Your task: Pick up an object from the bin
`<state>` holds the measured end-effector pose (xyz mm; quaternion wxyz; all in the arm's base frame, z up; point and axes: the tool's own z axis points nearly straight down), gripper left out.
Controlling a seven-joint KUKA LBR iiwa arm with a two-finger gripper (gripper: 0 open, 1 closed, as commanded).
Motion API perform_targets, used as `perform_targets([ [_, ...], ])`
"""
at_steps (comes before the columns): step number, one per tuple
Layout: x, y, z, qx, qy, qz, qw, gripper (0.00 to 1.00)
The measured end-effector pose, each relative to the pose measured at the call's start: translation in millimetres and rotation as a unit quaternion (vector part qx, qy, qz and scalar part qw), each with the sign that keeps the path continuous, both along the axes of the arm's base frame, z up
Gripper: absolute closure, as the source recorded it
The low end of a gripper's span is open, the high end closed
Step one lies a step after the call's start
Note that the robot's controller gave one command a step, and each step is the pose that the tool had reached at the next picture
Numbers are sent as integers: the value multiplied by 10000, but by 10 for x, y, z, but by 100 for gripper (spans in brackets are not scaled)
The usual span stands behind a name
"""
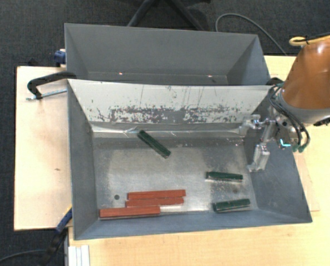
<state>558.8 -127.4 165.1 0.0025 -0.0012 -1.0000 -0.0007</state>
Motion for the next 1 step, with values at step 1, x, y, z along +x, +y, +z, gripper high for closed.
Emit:
perform_targets([
  [1,-181,148,-991,6,7,-108,9999,0],
])
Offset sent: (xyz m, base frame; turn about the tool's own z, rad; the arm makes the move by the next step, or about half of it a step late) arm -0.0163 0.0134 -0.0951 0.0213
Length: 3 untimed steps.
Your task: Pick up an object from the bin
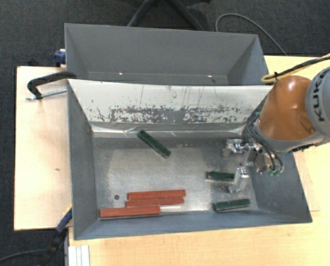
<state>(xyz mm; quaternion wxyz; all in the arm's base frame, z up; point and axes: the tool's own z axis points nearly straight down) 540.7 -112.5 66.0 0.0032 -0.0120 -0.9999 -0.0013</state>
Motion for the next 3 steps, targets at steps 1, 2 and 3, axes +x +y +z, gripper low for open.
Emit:
perform_targets([
  [1,29,-9,50,-14,-46,5,10000,100],
  [2,-72,62,834,-22,-94,5,10000,100],
  [3,-85,-84,1165,-25,-81,-42,10000,100],
])
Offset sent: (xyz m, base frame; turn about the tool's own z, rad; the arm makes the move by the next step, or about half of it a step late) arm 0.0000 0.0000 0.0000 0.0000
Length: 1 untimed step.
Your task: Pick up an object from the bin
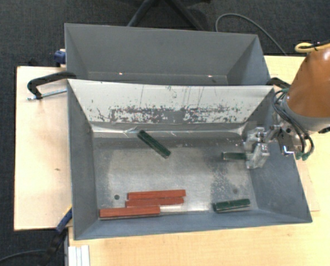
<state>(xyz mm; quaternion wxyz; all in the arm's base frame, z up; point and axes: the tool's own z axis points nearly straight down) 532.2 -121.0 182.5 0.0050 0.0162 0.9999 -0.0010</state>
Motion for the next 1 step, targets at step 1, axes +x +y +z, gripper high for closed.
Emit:
perform_targets([
  [1,55,17,685,4,-23,-196,9998,100],
])
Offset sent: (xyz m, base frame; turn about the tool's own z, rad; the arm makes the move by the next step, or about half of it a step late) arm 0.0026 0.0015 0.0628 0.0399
